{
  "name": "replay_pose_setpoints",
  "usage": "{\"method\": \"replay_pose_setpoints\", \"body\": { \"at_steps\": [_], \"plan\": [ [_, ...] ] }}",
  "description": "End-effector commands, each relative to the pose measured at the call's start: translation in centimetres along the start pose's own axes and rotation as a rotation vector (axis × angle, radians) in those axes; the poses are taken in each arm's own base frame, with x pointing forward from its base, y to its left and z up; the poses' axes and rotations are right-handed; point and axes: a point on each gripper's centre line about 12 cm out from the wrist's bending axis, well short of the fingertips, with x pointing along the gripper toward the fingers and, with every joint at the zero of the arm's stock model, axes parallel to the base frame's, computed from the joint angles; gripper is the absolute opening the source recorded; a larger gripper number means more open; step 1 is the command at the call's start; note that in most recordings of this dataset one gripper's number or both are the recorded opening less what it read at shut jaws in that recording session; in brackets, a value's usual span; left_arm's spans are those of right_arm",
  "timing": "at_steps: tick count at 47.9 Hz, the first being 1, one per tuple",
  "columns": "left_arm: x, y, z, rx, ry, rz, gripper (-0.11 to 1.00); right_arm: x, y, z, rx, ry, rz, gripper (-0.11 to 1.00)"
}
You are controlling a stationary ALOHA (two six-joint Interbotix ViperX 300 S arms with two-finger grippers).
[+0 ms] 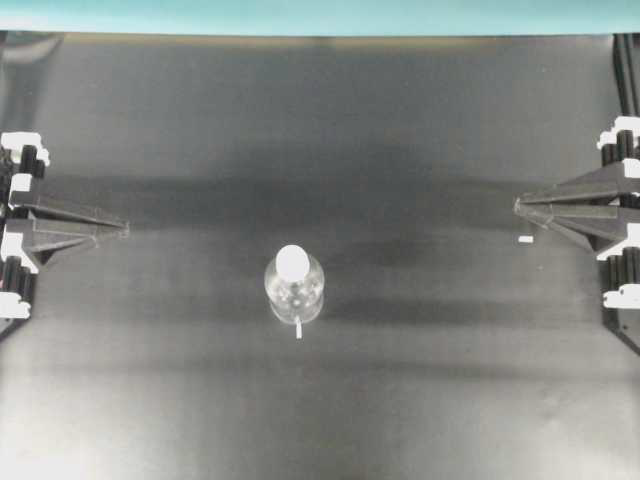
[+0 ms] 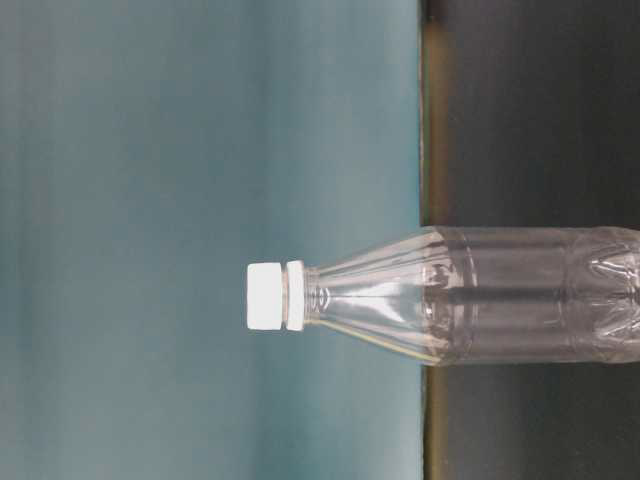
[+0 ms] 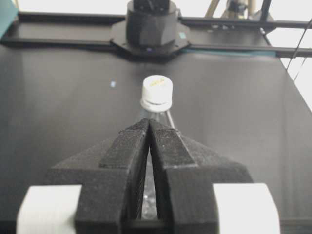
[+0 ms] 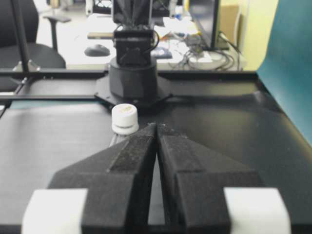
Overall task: Open the bottle cap by holding the bottle with the left arm and twisting the cap with the right arm.
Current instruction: 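Move the left gripper to the clear bottle and close around its body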
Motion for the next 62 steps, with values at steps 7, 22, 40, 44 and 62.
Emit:
{"method": "replay_pose_setpoints", "body": {
  "at_steps": [7, 22, 40, 44, 62],
  "plan": [
    [2.6, 0.4, 3.2, 0.041, -0.027, 0.012, 0.09, 0.7, -0.3, 0.6, 0.034, 0.024, -0.015, 0.02],
    [9.2, 0.9, 4.2, 0.059, 0.022, 0.023, 0.09, 1.6, -0.2, -0.2, 0.037, 0.181, -0.014, 0.0],
    [15.4, -0.8, 0.5, 0.027, -0.011, -0.039, 0.87, 1.0, -0.2, 0.6, 0.064, 0.162, -0.016, 0.0],
    [16.2, -0.9, -1.8, 0.004, -0.007, -0.043, 0.96, 0.9, -0.2, 0.4, 0.086, 0.176, -0.018, 0.0],
    [17.2, -0.8, -6.9, -0.041, 0.001, -0.045, 0.96, 0.5, -0.2, 0.8, 0.165, 0.174, -0.024, 0.0]
  ]
}}
